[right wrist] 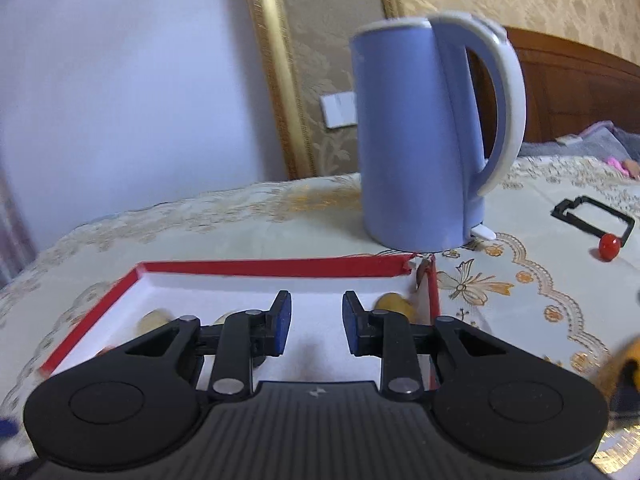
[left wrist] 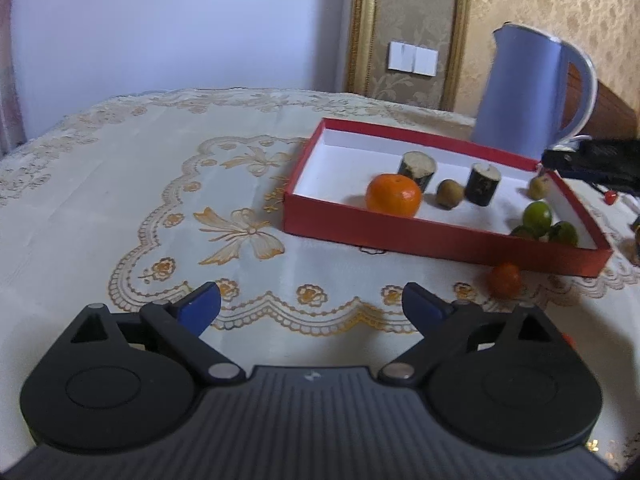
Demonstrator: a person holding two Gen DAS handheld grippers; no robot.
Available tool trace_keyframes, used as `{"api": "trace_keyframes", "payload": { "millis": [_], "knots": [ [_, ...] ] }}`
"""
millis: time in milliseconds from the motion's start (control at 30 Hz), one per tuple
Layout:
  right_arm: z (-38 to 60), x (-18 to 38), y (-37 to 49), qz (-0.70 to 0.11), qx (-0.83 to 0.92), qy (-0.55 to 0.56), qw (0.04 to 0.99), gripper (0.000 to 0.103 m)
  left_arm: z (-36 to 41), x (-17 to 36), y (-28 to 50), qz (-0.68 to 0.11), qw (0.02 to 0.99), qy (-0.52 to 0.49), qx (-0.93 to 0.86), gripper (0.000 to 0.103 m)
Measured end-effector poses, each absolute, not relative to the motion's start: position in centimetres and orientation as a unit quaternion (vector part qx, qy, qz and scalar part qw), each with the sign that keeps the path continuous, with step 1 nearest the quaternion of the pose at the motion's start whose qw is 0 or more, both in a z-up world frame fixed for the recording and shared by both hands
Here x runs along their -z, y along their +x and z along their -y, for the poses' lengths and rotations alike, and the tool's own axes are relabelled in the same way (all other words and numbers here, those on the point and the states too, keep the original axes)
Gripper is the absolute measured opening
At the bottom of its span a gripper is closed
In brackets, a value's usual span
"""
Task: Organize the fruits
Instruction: 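Carry the yellowish round fruit into the tray and open the right tool, then grasp a red cherry tomato with the right tool while the left tool approaches another red tomato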
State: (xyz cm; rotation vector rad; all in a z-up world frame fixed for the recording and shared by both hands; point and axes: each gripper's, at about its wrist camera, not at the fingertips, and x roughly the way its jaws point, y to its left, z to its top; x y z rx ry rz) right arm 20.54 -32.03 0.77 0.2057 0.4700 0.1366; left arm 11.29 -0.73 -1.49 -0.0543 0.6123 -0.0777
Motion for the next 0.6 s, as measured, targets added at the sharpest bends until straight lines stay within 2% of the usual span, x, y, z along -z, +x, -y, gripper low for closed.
{"api": "trace_keyframes", "payload": {
  "millis": [167,267,333,600],
  "knots": [
    [31.8,-1.4,12.9,-0.204,-0.125,0.066,0.969,0.027,1.0,1.4,11.2,-0.297,0.954,-0.022,0.038,0.097],
    [31.3,-0.9,9.1,-0.203,-0.167,0.049,0.964,0.035,1.2,1.4,11.3,-0.298,0.954,-0.018,0.035,0.097],
    [30.4,-0.5,7.4,-0.205,-0.182,0.033,0.961,0.046,1.2,1.5,11.4,-0.301,0.953,-0.019,0.033,0.097],
    [26.5,0.9,5.5,-0.230,-0.234,-0.008,0.945,0.046,0.9,1.5,11.3,-0.300,0.953,-0.024,0.032,0.098]
  ]
}}
